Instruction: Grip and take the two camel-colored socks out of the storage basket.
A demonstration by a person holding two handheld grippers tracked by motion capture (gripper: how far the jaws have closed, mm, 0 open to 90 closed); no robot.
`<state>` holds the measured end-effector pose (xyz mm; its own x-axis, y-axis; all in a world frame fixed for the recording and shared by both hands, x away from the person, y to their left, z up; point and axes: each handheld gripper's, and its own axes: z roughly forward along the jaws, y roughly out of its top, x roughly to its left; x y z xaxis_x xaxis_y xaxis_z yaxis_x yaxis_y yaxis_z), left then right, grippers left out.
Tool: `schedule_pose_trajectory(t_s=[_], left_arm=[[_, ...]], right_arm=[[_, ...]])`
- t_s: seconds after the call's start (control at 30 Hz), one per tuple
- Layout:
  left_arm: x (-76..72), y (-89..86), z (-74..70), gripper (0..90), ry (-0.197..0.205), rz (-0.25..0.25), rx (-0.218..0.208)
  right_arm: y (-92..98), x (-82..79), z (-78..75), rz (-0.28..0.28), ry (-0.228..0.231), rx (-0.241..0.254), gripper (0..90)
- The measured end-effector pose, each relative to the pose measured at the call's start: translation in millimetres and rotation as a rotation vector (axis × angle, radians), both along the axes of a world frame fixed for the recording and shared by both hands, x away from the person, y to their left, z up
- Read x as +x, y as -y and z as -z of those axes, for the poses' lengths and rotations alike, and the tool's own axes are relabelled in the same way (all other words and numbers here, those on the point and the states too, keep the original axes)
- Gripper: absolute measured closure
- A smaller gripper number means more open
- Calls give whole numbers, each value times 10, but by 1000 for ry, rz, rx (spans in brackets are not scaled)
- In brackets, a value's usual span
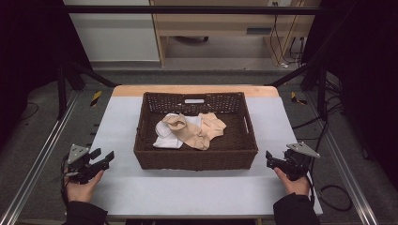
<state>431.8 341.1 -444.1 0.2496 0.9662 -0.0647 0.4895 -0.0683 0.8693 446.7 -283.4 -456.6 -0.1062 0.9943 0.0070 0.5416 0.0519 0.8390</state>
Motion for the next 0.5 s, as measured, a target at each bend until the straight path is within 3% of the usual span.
schedule_pose_trajectory(t_s=[0.23, 0.33, 0.5], left_arm=[[-6, 26, -97, 423, 12, 4, -30], [-20, 29, -174, 408, 13, 11, -63], [-28, 61, -245, 393, 24, 17, -52]], right_arm=[[8, 11, 6, 5, -7, -6, 41], [6, 9, 2, 6, -1, -8, 40], [7, 15, 0, 35, 13, -35, 34]])
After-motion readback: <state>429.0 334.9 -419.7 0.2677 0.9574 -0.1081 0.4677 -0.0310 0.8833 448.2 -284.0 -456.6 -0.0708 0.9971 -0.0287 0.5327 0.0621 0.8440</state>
